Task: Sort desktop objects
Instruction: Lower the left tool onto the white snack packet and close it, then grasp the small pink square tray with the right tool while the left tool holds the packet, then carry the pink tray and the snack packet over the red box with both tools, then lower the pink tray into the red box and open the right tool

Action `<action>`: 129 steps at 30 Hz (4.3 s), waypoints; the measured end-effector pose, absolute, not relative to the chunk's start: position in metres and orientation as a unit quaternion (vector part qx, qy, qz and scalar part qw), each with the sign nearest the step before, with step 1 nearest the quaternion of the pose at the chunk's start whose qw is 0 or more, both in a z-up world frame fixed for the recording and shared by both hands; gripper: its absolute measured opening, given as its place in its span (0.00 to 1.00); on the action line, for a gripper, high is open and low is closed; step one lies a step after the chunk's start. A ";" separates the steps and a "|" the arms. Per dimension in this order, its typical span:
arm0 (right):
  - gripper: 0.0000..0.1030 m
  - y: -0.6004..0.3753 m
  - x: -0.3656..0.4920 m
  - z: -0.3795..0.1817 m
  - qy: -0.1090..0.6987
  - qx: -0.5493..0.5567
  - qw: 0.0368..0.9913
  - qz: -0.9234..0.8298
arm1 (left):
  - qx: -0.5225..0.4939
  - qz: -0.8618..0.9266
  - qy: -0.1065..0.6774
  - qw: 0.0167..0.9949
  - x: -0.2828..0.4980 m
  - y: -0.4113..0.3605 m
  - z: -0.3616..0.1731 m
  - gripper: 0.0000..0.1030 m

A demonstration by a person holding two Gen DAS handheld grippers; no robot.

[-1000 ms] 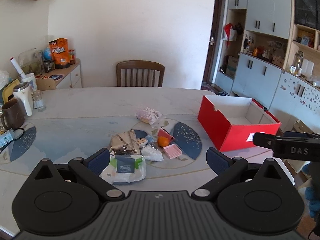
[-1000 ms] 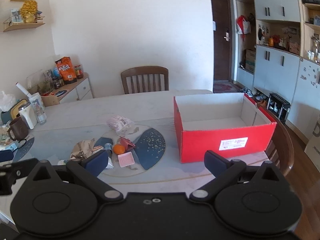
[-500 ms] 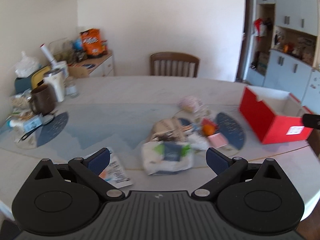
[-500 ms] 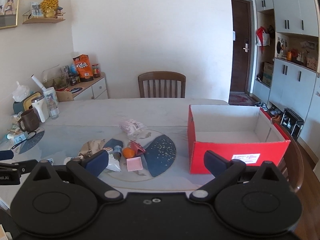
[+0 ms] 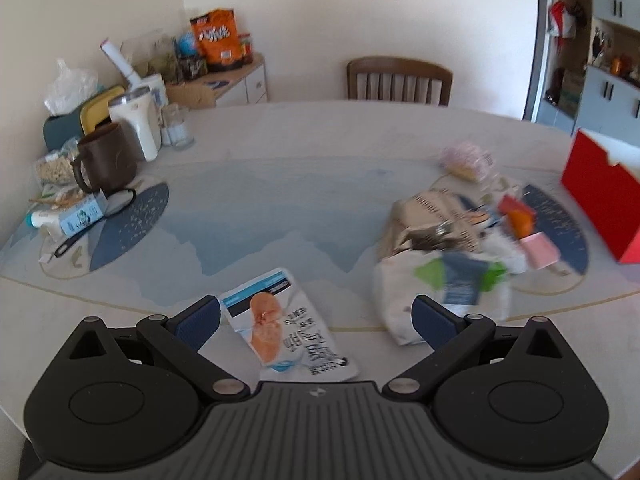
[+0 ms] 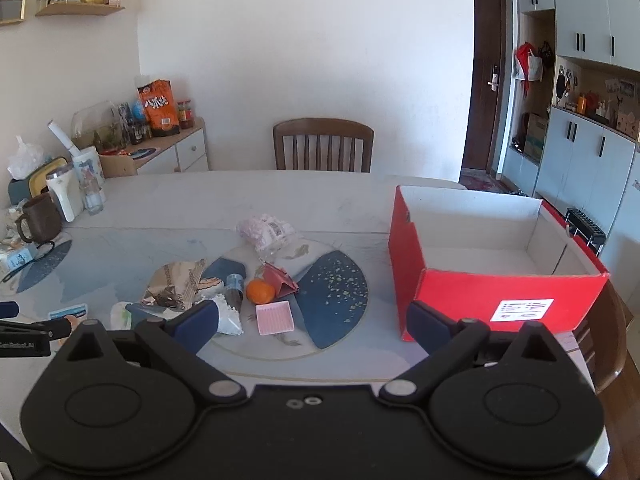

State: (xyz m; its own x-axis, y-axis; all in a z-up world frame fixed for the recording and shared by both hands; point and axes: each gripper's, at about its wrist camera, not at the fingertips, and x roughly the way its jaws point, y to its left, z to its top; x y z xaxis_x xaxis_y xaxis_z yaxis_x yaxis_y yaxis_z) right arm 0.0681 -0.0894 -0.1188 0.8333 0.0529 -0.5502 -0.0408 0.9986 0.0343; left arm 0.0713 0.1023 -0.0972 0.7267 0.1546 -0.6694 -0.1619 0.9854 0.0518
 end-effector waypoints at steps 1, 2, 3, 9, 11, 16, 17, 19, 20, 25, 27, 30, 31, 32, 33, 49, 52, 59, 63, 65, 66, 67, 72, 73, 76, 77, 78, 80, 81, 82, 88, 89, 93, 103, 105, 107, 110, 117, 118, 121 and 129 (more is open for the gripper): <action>0.97 -0.086 0.071 -0.121 0.289 0.008 0.957 0.023 | -0.004 0.087 0.366 0.927 0.076 0.105 -0.102 0.99; 0.97 -0.084 0.074 -0.123 0.291 0.006 0.956 0.021 | -0.002 0.089 0.372 0.924 0.081 0.109 -0.108 0.99; 0.97 -0.081 0.078 -0.125 0.294 0.006 0.956 0.019 | 0.000 0.092 0.378 0.921 0.085 0.112 -0.113 0.99; 0.97 -0.070 0.096 -0.136 0.310 0.005 0.951 0.007 | -0.005 0.123 0.409 0.904 0.102 0.133 -0.137 0.99; 0.97 -0.066 0.102 -0.140 0.317 0.006 0.948 0.003 | -0.005 0.122 0.420 0.899 0.107 0.136 -0.144 0.99; 0.96 -0.059 0.116 -0.149 0.332 0.009 0.943 -0.004 | -0.029 0.097 0.435 0.895 0.115 0.140 -0.153 0.88; 0.96 -0.057 0.118 -0.150 0.333 0.010 0.943 -0.005 | -0.033 0.090 0.435 0.895 0.116 0.140 -0.154 0.85; 0.96 -0.055 0.122 -0.152 0.335 0.010 0.942 -0.006 | -0.027 0.076 0.432 0.898 0.119 0.138 -0.154 0.82; 0.96 -0.053 0.125 -0.153 0.337 0.009 0.941 -0.006 | -0.024 0.068 0.431 0.900 0.120 0.137 -0.154 0.79; 0.96 -0.046 0.139 -0.163 0.350 0.002 0.937 -0.010 | 0.001 0.015 0.424 0.905 0.131 0.124 -0.153 0.66; 0.96 -0.044 0.146 -0.169 0.357 0.000 0.934 -0.011 | 0.012 -0.005 0.422 0.906 0.135 0.120 -0.153 0.66; 0.95 -0.039 0.157 -0.181 0.366 -0.009 0.930 -0.011 | 0.022 -0.027 0.420 0.907 0.140 0.117 -0.154 0.66; 0.94 -0.037 0.162 -0.186 0.370 -0.014 0.929 -0.010 | 0.024 -0.032 0.420 0.907 0.141 0.116 -0.154 0.66; 0.93 -0.036 0.166 -0.190 0.373 -0.019 0.928 -0.009 | 0.026 -0.037 0.420 0.907 0.142 0.116 -0.155 0.66; 0.92 -0.035 0.171 -0.195 0.377 -0.024 0.926 -0.009 | 0.028 -0.041 0.420 0.906 0.143 0.117 -0.155 0.66; 0.73 -0.041 0.218 -0.234 0.422 -0.050 0.905 0.020 | 0.035 -0.075 0.417 0.905 0.150 0.125 -0.155 0.64; 0.68 -0.041 0.223 -0.234 0.421 -0.043 0.906 0.027 | 0.032 -0.078 0.418 0.905 0.151 0.126 -0.154 0.64; 0.45 -0.037 0.229 -0.232 0.425 -0.033 0.904 0.042 | 0.008 -0.084 0.420 0.904 0.156 0.133 -0.152 0.62; 0.41 -0.036 0.228 -0.231 0.429 -0.030 0.902 0.038 | -0.003 -0.087 0.423 0.902 0.158 0.136 -0.151 0.60; 0.41 -0.036 0.227 -0.230 0.429 -0.033 0.902 0.033 | -0.009 -0.088 0.427 0.900 0.159 0.137 -0.150 0.60; 0.41 -0.036 0.226 -0.229 0.430 -0.033 0.902 0.029 | -0.013 -0.089 0.428 0.899 0.159 0.138 -0.148 0.59; 0.41 -0.037 0.225 -0.229 0.431 -0.032 0.901 0.025 | -0.015 -0.090 0.428 0.899 0.159 0.140 -0.147 0.59; 0.41 -0.045 0.218 -0.225 0.434 -0.024 0.901 0.011 | -0.025 -0.095 0.423 0.901 0.158 0.144 -0.139 0.59; 0.41 -0.046 0.215 -0.222 0.433 -0.022 0.901 0.008 | -0.026 -0.096 0.421 0.901 0.158 0.145 -0.137 0.59; 0.41 -0.050 0.207 -0.215 0.429 -0.012 0.903 0.000 | -0.031 -0.096 0.415 0.904 0.157 0.148 -0.129 0.59; 0.41 -0.051 0.205 -0.212 0.429 -0.008 0.903 -0.002 | -0.032 -0.096 0.411 0.906 0.156 0.149 -0.126 0.59; 0.41 -0.052 0.202 -0.209 0.427 -0.005 0.904 -0.002 | -0.034 -0.096 0.407 0.907 0.155 0.151 -0.123 0.59; 0.41 -0.053 0.195 -0.202 0.422 -0.002 0.906 -0.003 | -0.037 -0.095 0.404 0.909 0.154 0.152 -0.116 0.59; 0.41 -0.054 0.191 -0.198 0.420 -0.002 0.907 -0.003 | -0.039 -0.095 0.402 0.910 0.154 0.153 -0.112 0.59; 0.41 -0.055 0.188 -0.194 0.418 0.000 0.909 -0.003 | -0.040 -0.095 0.400 0.911 0.153 0.153 -0.107 0.59; 0.41 -0.066 0.169 -0.169 0.400 0.015 0.916 0.002 | -0.034 -0.104 0.384 0.917 0.147 0.139 -0.081 0.59; 0.41 -0.070 0.167 -0.165 0.396 0.020 0.918 0.004 | -0.035 -0.105 0.381 0.918 0.146 0.134 -0.076 0.59; 0.41 -0.088 0.159 -0.149 0.388 0.033 0.921 0.012 | -0.038 -0.103 0.367 0.924 0.141 0.115 -0.060 0.59; 0.41 -0.151 0.152 -0.113 0.368 0.041 0.928 0.043 | -0.049 -0.119 0.345 0.930 0.138 0.051 -0.023 0.59; 0.41 -0.165 0.150 -0.109 0.364 0.040 0.929 0.045 | -0.041 -0.129 0.339 0.931 0.140 0.032 -0.016 0.59; 0.41 -0.180 0.151 -0.107 0.363 0.039 0.930 0.045 | -0.032 -0.138 0.334 0.932 0.143 0.014 -0.011 0.59; 0.41 -0.203 0.152 -0.104 0.362 0.039 0.930 0.045 | -0.023 -0.155 0.328 0.931 0.149 -0.014 -0.005 0.59; 0.41 -0.253 0.158 -0.104 0.358 0.053 0.931 0.032 | 0.003 -0.197 0.323 0.926 0.172 -0.082 0.004 0.59; 0.41 -0.261 0.159 -0.104 0.359 0.055 0.931 0.029 | 0.008 -0.202 0.322 0.925 0.175 -0.091 0.005 0.59; 0.41 -0.281 0.161 -0.107 0.358 0.058 0.932 0.019 | 0.017 -0.220 0.322 0.921 0.185 -0.117 0.007 0.59; 0.41 -0.325 0.172 -0.115 0.360 0.065 0.931 -0.005 | 0.039 -0.265 0.329 0.906 0.216 -0.179 0.002 0.59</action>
State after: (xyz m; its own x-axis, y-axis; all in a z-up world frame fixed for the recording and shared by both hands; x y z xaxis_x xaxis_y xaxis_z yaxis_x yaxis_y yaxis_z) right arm 0.1724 -0.3254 -0.1151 0.7407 0.0369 -0.6708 0.0561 0.9916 0.1165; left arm 0.2155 -0.1790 0.0018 0.6432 -0.4541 -0.6165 0.5050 0.8568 -0.1042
